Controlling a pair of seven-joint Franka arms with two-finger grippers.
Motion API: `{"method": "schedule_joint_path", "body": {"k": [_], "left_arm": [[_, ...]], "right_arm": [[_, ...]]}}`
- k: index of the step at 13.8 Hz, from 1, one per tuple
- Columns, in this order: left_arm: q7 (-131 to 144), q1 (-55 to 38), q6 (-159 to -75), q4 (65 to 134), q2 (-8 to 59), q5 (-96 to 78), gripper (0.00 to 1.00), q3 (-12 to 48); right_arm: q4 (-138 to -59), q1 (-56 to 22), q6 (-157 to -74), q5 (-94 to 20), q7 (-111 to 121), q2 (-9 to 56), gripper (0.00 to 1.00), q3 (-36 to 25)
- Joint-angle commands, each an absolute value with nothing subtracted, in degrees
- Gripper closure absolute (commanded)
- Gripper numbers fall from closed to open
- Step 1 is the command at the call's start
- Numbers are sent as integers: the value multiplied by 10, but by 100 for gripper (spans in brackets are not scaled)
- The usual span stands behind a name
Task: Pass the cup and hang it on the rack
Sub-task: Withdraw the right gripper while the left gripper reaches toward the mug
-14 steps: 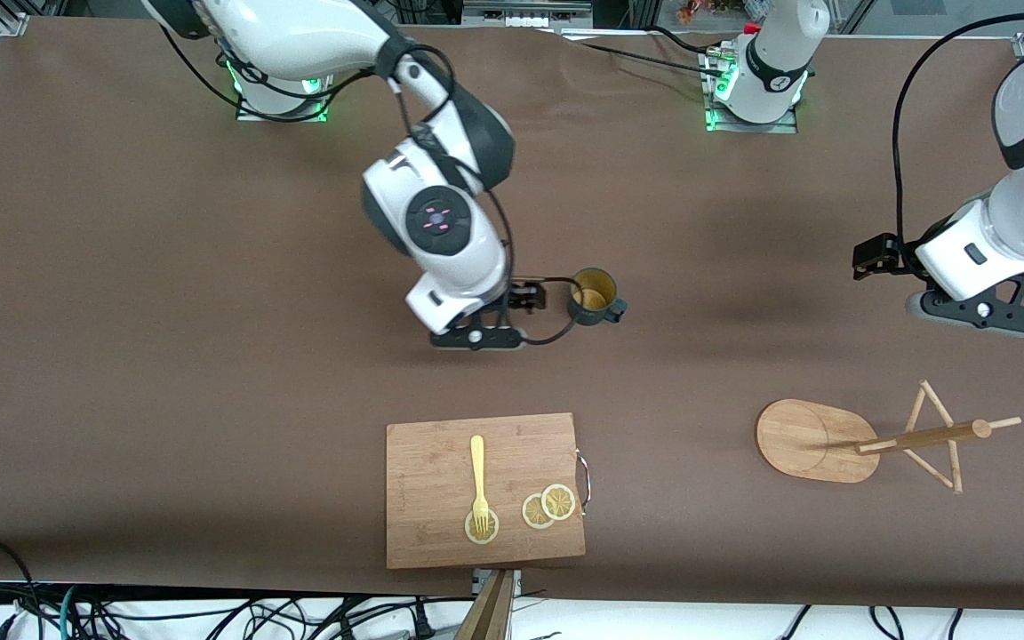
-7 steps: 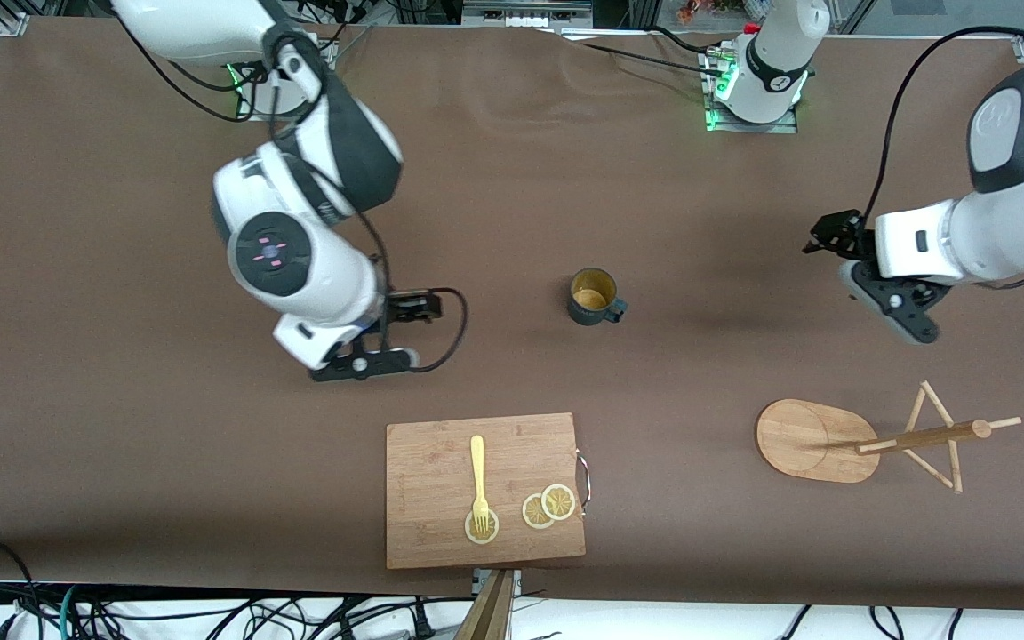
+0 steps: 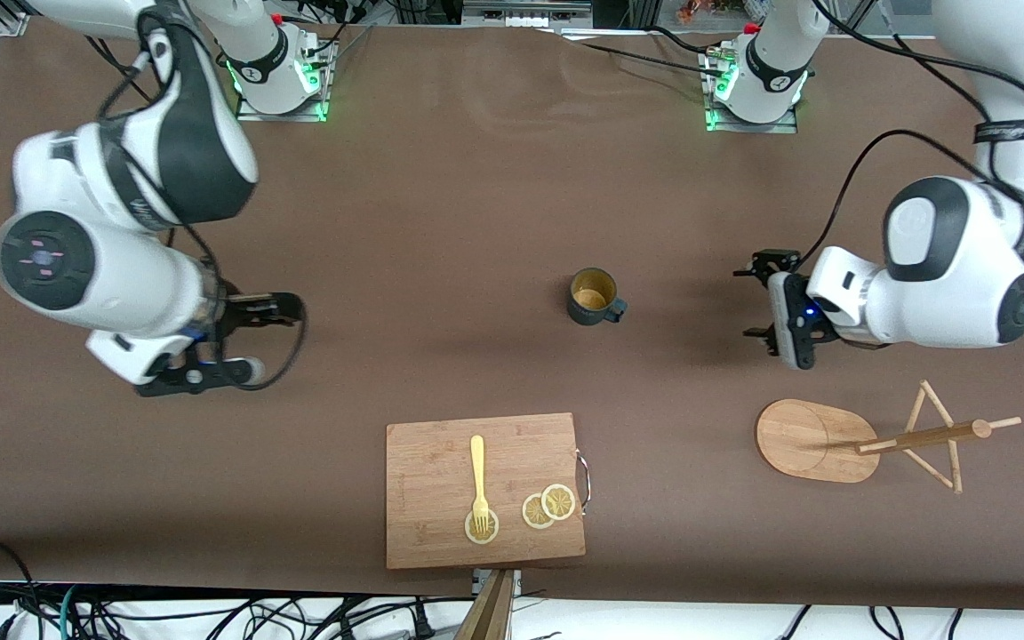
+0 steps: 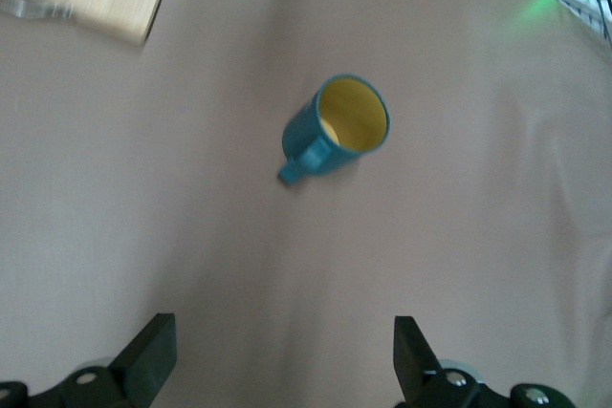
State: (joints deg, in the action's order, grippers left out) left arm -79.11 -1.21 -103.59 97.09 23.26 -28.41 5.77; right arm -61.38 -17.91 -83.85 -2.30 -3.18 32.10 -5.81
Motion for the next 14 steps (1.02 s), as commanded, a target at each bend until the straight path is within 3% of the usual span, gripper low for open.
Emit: {"method": "schedule_joint_path", "body": {"k": [1,3,6,14], "left_arm": [[-881,-19,-1124,1045,227,-337,0,87],[-968,-20,-1182,1097,231,-417,0,94],[-1177,-20,-1187,1103,273,-561,0,94],[-1484,5,-1085,1107,416,-774,0,94]], "right_arm": [[-627,-143,-810,-18,25,290,0,-68],[-638,-103,-807,-18,53,264,0,-66],[-692,-60,-810,-18,76,202,0,-62],[-757,-14,-814,-4,79,69,0,-62]]}}
